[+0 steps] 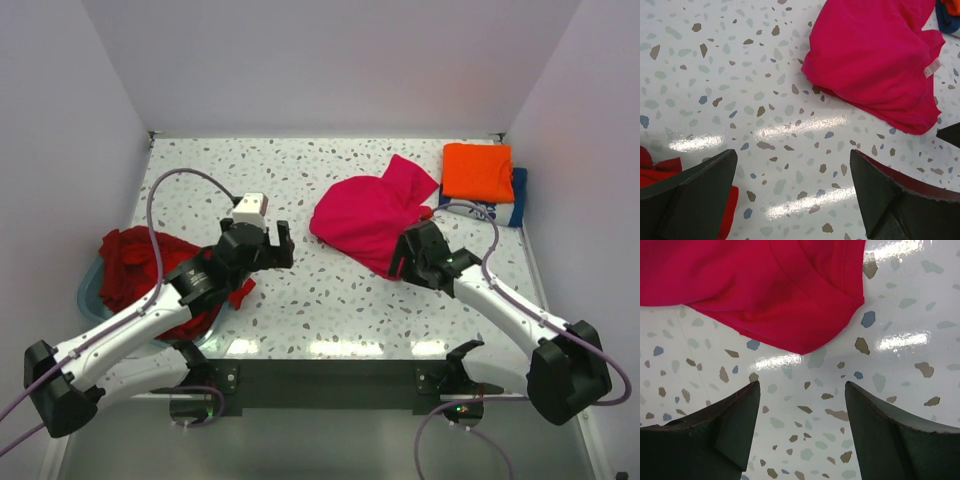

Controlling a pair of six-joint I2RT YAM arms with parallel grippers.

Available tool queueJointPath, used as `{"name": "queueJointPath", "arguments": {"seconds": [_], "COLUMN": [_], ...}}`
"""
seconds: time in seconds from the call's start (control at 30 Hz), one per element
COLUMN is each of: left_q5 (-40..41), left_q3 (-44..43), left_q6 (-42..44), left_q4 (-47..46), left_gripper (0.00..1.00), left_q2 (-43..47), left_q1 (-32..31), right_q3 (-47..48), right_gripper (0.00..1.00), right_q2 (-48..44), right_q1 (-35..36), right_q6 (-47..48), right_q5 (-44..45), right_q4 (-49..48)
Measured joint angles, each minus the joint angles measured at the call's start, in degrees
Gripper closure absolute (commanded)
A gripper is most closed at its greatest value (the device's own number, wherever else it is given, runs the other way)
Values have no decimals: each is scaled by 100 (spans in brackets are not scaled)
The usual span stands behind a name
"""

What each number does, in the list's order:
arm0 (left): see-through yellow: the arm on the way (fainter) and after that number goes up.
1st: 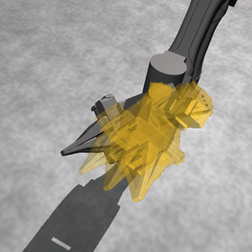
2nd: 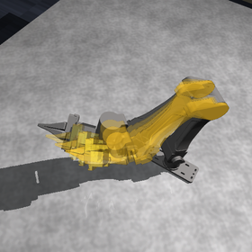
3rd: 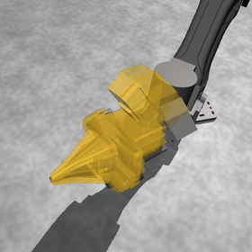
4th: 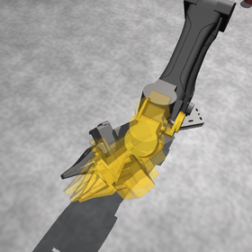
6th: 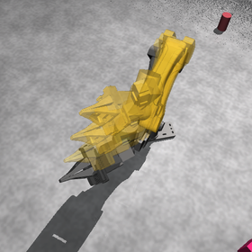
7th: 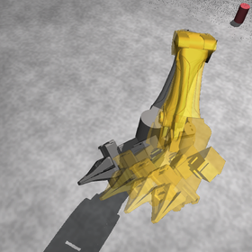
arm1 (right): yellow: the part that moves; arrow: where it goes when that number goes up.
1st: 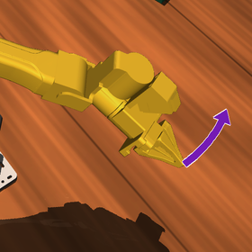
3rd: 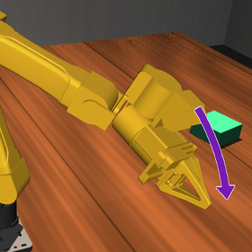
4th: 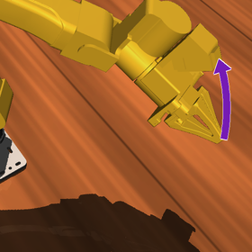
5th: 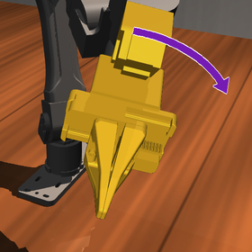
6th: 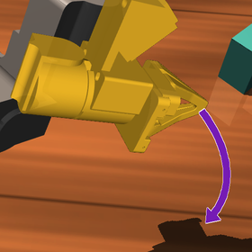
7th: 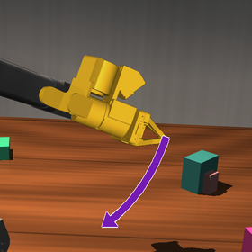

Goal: Fold and stack the t-shirts
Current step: Move the tshirt to the center of the board, then flatten the tshirt out

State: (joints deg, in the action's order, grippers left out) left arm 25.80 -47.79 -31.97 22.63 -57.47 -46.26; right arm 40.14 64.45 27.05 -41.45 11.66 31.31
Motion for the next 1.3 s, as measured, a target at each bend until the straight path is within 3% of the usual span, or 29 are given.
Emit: {"name": "queueJointPath", "arguments": {"seconds": [0.13,0.3,0.73,0.83,0.97,1.3], "left_q5": [9,50,306,358,446,627], "left_q3": [20,24,-31,-31,-39,-131], "left_q6": [-63,-258,-625,-645,-647,-651], "left_q4": [236,734,1891,2048,2203,2457], "left_gripper": [0,0,0,0,0,0], "left_q2": [424,562,1497,1561,1716,2028], "left_q1": [0,0,0,0,0,0], "right_q3": [4,90,356,343,323,461], "right_gripper": [32,44,57,68,100,100], "right_q2": [393,870,1759,1781,1781,1209], "right_q1": [68,79,146,155,157,308], "right_q6": [-15,-11,2,-11,9,160], "right_q5": [208,400,492,409,306,179], "right_q4": [-184,-321,-723,-782,-857,-490]}}
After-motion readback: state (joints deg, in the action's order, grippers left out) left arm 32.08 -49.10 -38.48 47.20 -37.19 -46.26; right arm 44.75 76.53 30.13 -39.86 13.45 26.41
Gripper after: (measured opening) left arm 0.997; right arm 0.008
